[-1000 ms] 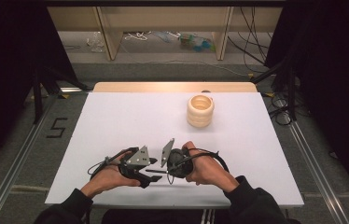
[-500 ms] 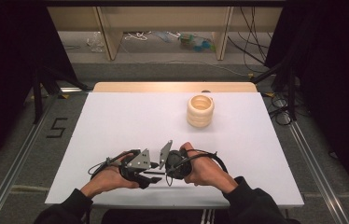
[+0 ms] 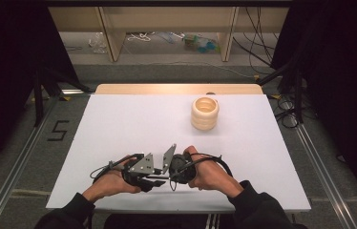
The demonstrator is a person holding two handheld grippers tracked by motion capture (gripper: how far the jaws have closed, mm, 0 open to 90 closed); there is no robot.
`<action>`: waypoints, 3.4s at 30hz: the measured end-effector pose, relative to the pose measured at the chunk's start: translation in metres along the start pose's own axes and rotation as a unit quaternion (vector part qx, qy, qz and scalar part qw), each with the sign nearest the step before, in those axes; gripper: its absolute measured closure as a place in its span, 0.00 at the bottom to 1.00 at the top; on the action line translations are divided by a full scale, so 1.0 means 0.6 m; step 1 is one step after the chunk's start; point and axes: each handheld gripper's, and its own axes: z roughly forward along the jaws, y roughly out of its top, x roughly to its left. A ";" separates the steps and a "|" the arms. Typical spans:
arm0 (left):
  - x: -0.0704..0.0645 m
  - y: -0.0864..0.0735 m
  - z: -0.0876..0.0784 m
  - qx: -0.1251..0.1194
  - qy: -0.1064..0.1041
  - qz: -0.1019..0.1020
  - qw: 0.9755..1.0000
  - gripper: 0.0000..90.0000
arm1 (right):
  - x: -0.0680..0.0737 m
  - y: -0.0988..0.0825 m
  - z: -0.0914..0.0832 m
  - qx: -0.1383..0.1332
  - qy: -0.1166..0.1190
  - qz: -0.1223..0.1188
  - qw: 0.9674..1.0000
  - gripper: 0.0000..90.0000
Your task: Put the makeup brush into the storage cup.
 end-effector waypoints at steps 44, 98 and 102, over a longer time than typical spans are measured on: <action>0.004 -0.004 0.002 -0.004 -0.031 -0.021 0.999 0.92 | -0.001 0.001 -0.011 -0.024 -0.006 -0.040 0.999 0.83; 0.010 -0.013 -0.047 -0.230 0.147 -0.191 0.943 0.92 | -0.063 -0.101 -0.032 -0.398 -0.042 0.340 0.851 0.23; 0.007 -0.011 -0.044 -0.228 0.146 -0.186 0.944 0.92 | -0.062 -0.099 -0.030 -0.404 -0.036 0.348 0.845 0.23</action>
